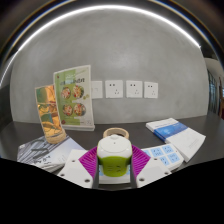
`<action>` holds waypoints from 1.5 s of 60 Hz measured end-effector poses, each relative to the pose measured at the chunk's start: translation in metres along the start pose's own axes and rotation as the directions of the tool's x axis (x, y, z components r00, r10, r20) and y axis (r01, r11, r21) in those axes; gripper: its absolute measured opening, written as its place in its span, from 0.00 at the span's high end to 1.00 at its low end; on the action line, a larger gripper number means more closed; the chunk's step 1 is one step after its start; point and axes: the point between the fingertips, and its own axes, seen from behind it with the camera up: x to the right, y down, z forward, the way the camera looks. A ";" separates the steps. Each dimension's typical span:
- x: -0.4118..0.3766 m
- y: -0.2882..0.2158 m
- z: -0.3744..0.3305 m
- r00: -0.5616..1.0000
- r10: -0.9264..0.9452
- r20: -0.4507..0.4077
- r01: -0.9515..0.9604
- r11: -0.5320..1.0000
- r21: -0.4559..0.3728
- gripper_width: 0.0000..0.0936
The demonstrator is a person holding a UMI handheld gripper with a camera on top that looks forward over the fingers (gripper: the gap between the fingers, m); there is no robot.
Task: Unplug charger
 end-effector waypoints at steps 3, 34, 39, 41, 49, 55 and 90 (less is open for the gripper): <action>0.000 0.001 -0.002 1.000 -0.015 0.001 0.015 1.000 -0.013 0.58; 0.073 -0.170 -0.074 0.996 -0.085 0.006 0.080 0.958 0.277 0.66; 0.134 -0.157 -0.065 0.994 -0.103 -0.039 0.110 0.967 0.230 0.66; 0.158 -0.146 -0.058 0.993 -0.104 -0.050 0.112 0.973 0.204 0.66; 0.247 -0.073 -0.018 0.989 -0.132 -0.070 0.132 0.991 0.007 0.66; 0.281 -0.023 0.002 0.989 -0.143 -0.022 0.139 0.980 -0.143 0.65; 0.305 -0.007 0.047 0.999 -0.024 0.029 0.029 0.981 -0.190 0.31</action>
